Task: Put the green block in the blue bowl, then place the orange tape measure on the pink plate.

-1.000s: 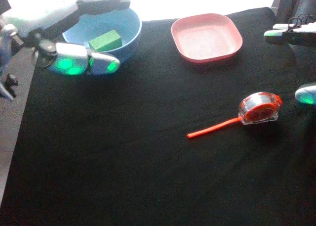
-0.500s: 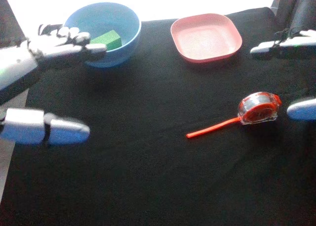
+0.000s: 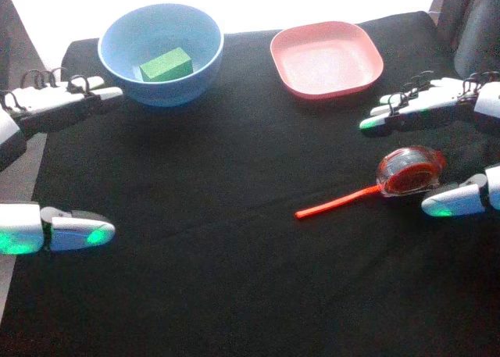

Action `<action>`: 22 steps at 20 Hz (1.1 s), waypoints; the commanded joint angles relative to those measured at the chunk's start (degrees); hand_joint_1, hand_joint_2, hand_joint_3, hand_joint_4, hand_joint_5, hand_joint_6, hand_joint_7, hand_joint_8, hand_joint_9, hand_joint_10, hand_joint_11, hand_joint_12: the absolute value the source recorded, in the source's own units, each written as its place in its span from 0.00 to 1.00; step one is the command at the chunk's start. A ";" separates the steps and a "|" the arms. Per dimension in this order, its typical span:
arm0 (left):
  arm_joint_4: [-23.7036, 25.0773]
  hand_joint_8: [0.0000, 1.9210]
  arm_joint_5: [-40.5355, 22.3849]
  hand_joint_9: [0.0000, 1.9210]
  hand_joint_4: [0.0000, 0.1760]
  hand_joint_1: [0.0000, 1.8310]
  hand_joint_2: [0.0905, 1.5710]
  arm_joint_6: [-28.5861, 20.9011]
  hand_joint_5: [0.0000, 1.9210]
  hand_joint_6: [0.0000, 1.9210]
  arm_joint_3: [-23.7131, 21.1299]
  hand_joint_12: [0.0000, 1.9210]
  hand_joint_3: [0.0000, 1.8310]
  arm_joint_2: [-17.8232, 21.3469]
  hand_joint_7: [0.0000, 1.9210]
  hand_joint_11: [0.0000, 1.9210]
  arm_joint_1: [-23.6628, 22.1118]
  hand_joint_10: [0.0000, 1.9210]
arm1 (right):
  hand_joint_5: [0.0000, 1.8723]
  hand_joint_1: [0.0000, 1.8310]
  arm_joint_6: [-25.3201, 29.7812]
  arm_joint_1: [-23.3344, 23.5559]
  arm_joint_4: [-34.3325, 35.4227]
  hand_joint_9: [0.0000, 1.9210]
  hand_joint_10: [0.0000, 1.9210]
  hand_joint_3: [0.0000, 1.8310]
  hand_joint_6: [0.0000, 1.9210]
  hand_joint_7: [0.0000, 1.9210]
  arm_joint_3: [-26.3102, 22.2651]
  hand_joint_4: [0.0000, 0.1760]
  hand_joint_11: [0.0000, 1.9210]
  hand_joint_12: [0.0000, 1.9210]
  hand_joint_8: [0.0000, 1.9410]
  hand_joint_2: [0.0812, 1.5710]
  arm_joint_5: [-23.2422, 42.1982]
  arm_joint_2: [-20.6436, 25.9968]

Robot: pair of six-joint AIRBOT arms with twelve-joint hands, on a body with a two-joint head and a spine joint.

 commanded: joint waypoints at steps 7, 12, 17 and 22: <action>-1.48 0.00 -8.09 0.08 0.06 0.48 0.54 -1.34 0.16 0.00 -0.27 0.18 0.00 -0.56 0.09 0.00 1.34 0.00 | 0.30 0.59 0.37 1.86 1.95 0.20 0.01 0.00 0.01 0.24 1.86 0.22 0.00 0.57 0.00 0.61 2.13 -1.30; -1.52 0.00 -8.10 0.08 0.00 0.48 0.55 -1.38 0.17 0.00 -0.27 0.17 0.00 -0.79 0.10 0.00 1.40 0.00 | 0.71 0.69 0.37 1.91 1.94 0.45 0.29 0.02 0.08 0.54 2.32 0.00 0.27 0.70 0.43 0.64 2.03 -2.19; -2.03 0.00 -7.52 0.07 0.18 0.43 0.56 -1.65 0.17 0.00 -0.26 0.19 0.00 -1.19 0.11 0.00 2.01 0.00 | 0.58 0.69 0.39 2.16 1.96 0.51 0.80 0.00 0.27 0.48 2.35 0.00 0.50 0.93 0.70 0.70 2.04 -2.37; -2.79 0.00 -8.32 0.07 0.35 0.39 0.58 -2.31 0.19 0.00 -0.27 0.26 0.00 -1.18 0.13 0.00 3.46 0.00 | 0.57 0.64 3.16 3.11 3.49 0.55 0.97 0.00 0.43 0.46 2.22 0.00 0.61 1.00 0.85 0.67 6.83 -1.65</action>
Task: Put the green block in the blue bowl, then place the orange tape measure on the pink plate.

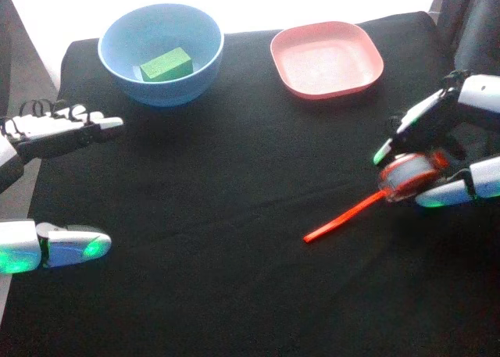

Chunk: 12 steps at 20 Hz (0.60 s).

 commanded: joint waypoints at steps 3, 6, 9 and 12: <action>-1.05 0.00 -7.93 0.06 0.33 0.40 0.58 -0.70 0.18 0.00 -0.10 0.20 0.00 -0.13 0.12 0.00 0.00 0.00 | 0.62 0.65 0.89 1.52 5.98 0.55 0.90 0.00 0.34 0.50 -0.53 0.00 0.56 0.99 0.75 0.64 11.06 2.56; -1.39 0.00 -8.39 0.08 0.40 0.38 0.57 -0.84 0.18 0.00 -0.28 0.25 0.00 -0.16 0.13 0.00 0.64 0.00 | 0.72 0.70 -0.97 6.44 6.73 0.55 0.50 0.00 0.06 0.56 0.19 0.00 0.45 0.75 0.55 0.65 11.57 4.10; -1.96 0.00 -8.91 0.08 0.43 0.38 0.58 -1.14 0.18 0.00 -0.31 0.21 0.00 -0.17 0.13 0.00 1.45 0.00 | 0.62 0.66 -3.00 12.82 6.91 0.32 0.97 0.00 0.34 0.42 3.13 0.00 0.31 0.99 0.77 0.65 10.28 3.22; -1.96 0.00 -8.94 0.07 0.44 0.40 0.57 -1.13 0.18 0.00 -0.23 0.22 0.00 -0.24 0.11 0.00 1.45 0.00 | 0.59 0.70 -3.39 18.19 5.67 0.50 0.62 0.00 0.32 0.59 8.34 0.00 0.44 0.79 0.46 0.66 5.64 -1.48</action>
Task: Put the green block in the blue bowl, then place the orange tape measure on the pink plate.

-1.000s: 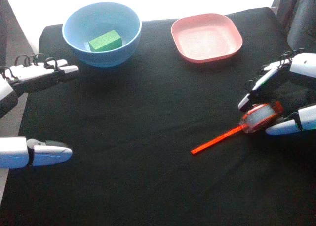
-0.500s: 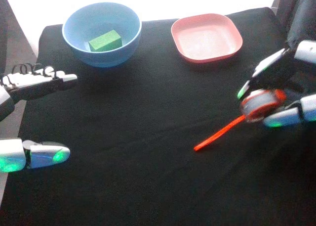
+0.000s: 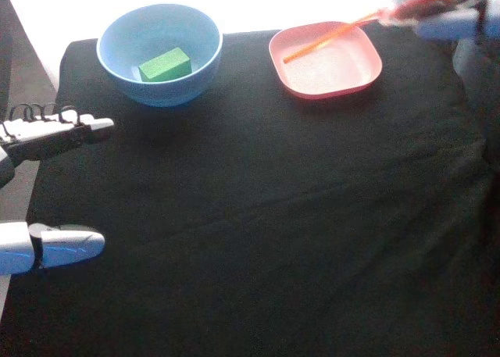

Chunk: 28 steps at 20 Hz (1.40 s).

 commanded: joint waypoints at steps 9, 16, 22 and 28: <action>-0.52 0.00 -6.85 0.09 0.39 0.38 0.56 -0.47 0.19 0.00 0.58 0.29 0.00 -0.92 0.12 0.00 -0.25 0.00 | 0.56 0.76 1.39 3.87 -1.73 0.54 0.62 0.00 0.40 0.72 14.67 0.00 0.48 0.67 0.01 0.65 -13.76 -14.59; -0.29 0.00 -6.33 0.07 0.28 0.39 0.58 -1.01 0.19 0.00 1.09 0.20 0.00 -1.79 0.11 0.00 -0.56 0.00 | 0.24 0.56 2.74 6.85 -8.29 0.26 0.13 0.00 0.01 0.31 18.85 0.29 0.04 0.55 0.00 0.52 -19.72 -19.12; -0.25 0.00 -7.00 0.07 0.37 0.38 0.58 -1.52 0.19 0.00 1.04 0.19 0.00 -2.01 0.11 0.00 -0.55 0.00 | 0.01 0.43 4.41 7.28 -11.34 0.04 0.00 0.00 0.00 0.03 20.11 1.00 0.00 0.34 0.00 0.52 -23.31 -20.14; -0.68 0.00 -8.81 0.06 0.31 0.39 0.57 -1.59 0.19 0.00 0.57 0.21 0.00 -1.51 0.10 0.00 -0.12 0.00 | 0.00 0.40 5.46 7.27 -7.84 0.01 0.00 0.00 0.00 0.03 12.87 0.99 0.02 0.03 0.00 0.52 -13.89 -14.33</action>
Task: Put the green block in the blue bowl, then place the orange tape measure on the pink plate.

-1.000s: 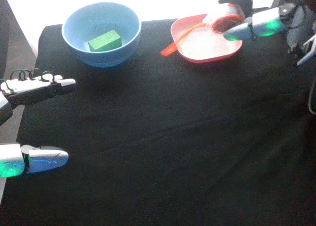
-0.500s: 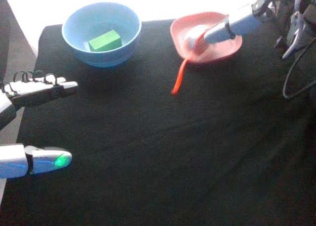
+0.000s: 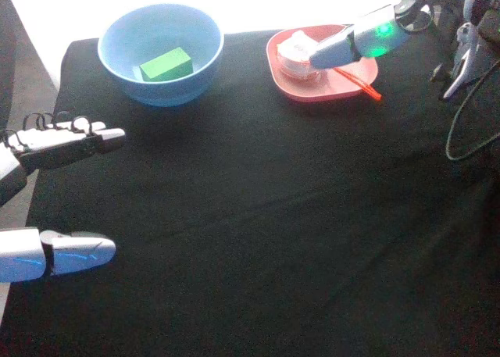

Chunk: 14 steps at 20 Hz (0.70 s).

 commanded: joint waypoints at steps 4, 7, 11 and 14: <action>-1.46 0.00 -12.43 0.07 0.41 0.42 0.58 -0.47 0.17 0.00 -0.86 0.20 0.00 1.92 0.11 0.00 0.56 0.00 | 0.00 0.42 0.55 -0.17 11.42 0.00 0.00 0.00 0.00 0.02 -8.21 0.99 0.00 0.00 0.00 0.50 19.18 10.17; -3.08 0.00 -17.55 0.05 0.46 0.40 0.56 -0.42 0.09 0.00 -1.72 0.13 0.00 2.89 0.07 0.00 2.38 0.00 | 0.01 0.42 -0.35 -5.06 19.03 0.00 0.00 0.00 0.00 0.03 -14.71 0.98 0.00 0.00 0.00 0.51 29.75 15.59; -4.63 0.00 -21.56 0.08 0.65 0.36 0.59 0.06 0.07 0.00 -2.37 0.19 0.00 4.09 0.07 0.00 3.70 0.00 | 0.03 0.44 -5.86 -16.00 31.80 0.04 0.01 0.00 0.00 0.07 -23.70 0.98 0.02 0.01 0.00 0.52 45.25 20.94; -4.15 0.00 -24.19 0.09 0.71 0.26 0.62 0.08 0.06 0.00 -3.01 0.28 0.00 4.05 0.06 0.00 3.94 0.00 | 0.02 0.41 -8.90 -26.16 40.74 0.06 0.01 0.00 0.00 0.08 -30.24 0.87 0.00 0.00 0.00 0.50 57.29 23.43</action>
